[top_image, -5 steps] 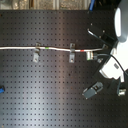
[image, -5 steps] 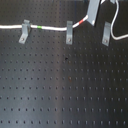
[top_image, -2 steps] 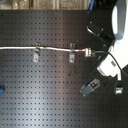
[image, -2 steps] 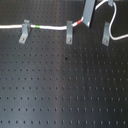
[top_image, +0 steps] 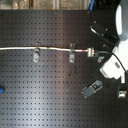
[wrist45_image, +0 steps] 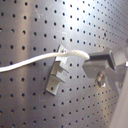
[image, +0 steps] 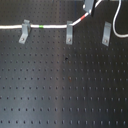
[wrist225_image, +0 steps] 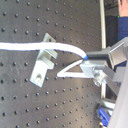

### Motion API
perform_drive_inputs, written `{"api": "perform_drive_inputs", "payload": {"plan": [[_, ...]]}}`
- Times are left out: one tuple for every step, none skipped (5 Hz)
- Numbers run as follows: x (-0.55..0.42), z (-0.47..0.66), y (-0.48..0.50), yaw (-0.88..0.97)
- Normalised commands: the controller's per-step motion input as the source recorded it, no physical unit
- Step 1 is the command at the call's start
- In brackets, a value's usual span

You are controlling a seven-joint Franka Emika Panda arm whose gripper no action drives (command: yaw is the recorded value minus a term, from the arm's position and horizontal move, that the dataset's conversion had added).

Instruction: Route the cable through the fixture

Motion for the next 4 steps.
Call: {"api": "perform_drive_inputs", "payload": {"plan": [[0.103,-0.01,-0.398,-0.11],[0.003,-0.01,-0.408,-0.28],[-0.235,0.00,-0.161,0.08],[-0.424,0.07,-0.171,0.25]]}}
